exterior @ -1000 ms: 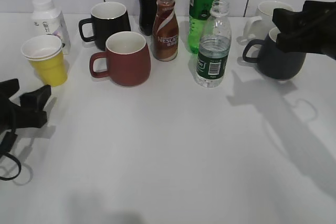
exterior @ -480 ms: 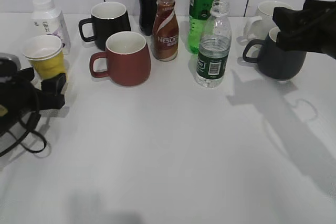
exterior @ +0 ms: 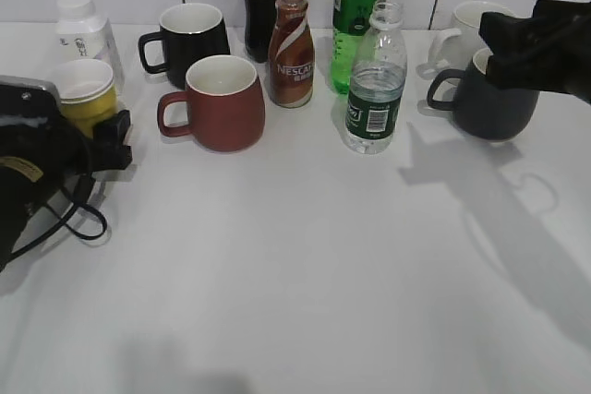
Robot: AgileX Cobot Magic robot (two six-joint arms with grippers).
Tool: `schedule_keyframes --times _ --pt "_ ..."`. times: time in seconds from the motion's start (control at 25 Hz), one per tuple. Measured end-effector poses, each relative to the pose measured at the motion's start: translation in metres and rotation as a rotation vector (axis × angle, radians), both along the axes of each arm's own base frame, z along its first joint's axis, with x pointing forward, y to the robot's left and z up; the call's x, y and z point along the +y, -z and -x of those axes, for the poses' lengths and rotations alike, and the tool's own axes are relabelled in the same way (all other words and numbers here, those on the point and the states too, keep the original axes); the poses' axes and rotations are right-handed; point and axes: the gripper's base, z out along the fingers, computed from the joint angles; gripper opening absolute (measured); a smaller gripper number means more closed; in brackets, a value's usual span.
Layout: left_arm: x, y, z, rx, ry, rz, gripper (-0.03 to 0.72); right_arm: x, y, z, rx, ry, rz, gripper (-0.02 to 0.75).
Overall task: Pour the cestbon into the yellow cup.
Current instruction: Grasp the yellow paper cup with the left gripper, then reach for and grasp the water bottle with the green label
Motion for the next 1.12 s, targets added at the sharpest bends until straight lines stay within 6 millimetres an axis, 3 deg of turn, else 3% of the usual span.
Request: schedule_keyframes --times 0.48,0.72,0.96,1.12 --pt "-0.002 -0.011 -0.018 -0.065 -0.027 0.022 0.573 0.001 0.002 -0.001 0.006 -0.009 0.002 0.438" --pt "-0.002 -0.008 -0.019 -0.023 -0.024 0.002 0.495 0.016 0.029 -0.006 0.096 -0.152 0.03 0.44" --pt "-0.003 -0.007 -0.019 -0.026 -0.003 -0.044 0.431 0.023 0.059 -0.014 0.163 -0.189 0.011 0.589" --pt "-0.002 -0.006 -0.007 -0.037 0.014 -0.052 0.42 0.029 0.07 -0.016 0.156 -0.243 0.011 0.621"
